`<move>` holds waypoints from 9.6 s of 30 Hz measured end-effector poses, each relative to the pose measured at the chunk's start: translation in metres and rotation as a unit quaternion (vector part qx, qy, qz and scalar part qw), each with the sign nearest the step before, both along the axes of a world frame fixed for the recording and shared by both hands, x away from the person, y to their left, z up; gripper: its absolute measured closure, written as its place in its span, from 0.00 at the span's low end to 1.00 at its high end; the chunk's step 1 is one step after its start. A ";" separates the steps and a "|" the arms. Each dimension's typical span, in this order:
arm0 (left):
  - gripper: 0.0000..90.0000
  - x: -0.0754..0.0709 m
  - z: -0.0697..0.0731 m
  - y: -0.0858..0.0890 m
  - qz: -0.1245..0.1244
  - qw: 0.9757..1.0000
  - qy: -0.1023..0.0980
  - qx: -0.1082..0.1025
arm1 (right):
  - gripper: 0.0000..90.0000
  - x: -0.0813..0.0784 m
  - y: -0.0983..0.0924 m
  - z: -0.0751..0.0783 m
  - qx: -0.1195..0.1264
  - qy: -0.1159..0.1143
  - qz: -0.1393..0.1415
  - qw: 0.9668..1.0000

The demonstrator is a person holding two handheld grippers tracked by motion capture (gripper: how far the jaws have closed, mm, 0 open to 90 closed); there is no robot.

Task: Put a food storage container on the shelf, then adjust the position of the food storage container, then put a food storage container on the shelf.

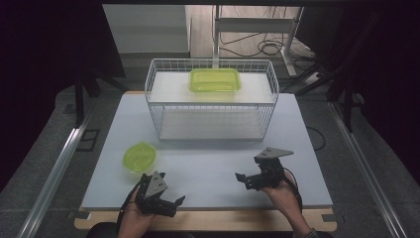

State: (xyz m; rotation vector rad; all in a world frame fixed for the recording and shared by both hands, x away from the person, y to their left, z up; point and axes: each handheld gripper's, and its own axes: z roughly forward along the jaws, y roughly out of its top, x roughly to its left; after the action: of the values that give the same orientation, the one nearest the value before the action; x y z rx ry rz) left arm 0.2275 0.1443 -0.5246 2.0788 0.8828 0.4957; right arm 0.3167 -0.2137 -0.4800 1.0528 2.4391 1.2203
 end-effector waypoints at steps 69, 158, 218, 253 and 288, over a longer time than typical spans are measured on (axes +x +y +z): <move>1.00 0.098 0.013 0.106 0.174 0.983 0.045 -0.043 | 0.09 -0.007 0.000 -0.034 -0.038 0.051 0.017 0.998; 0.92 0.059 0.021 -0.010 0.041 0.996 0.052 -0.067 | 0.09 -0.007 -0.002 -0.036 -0.041 0.054 0.024 0.997; 0.00 0.001 0.001 0.025 0.046 0.999 0.029 0.005 | 0.04 -0.001 -0.009 -0.026 0.020 0.022 0.025 0.999; 0.00 -0.001 -0.001 0.023 0.040 0.999 0.032 0.018 | 0.54 0.061 0.043 -0.007 0.100 0.186 0.072 0.975; 0.00 -0.001 0.001 0.022 0.041 0.999 0.028 0.017 | 0.90 0.073 0.045 0.001 0.168 0.277 0.078 0.943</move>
State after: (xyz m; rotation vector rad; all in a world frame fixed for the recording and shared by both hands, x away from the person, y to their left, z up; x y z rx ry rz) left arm 0.2261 0.1667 -0.5240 2.1033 1.0020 0.5000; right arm 0.3901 -0.1691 -0.4786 1.4907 2.8301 1.6155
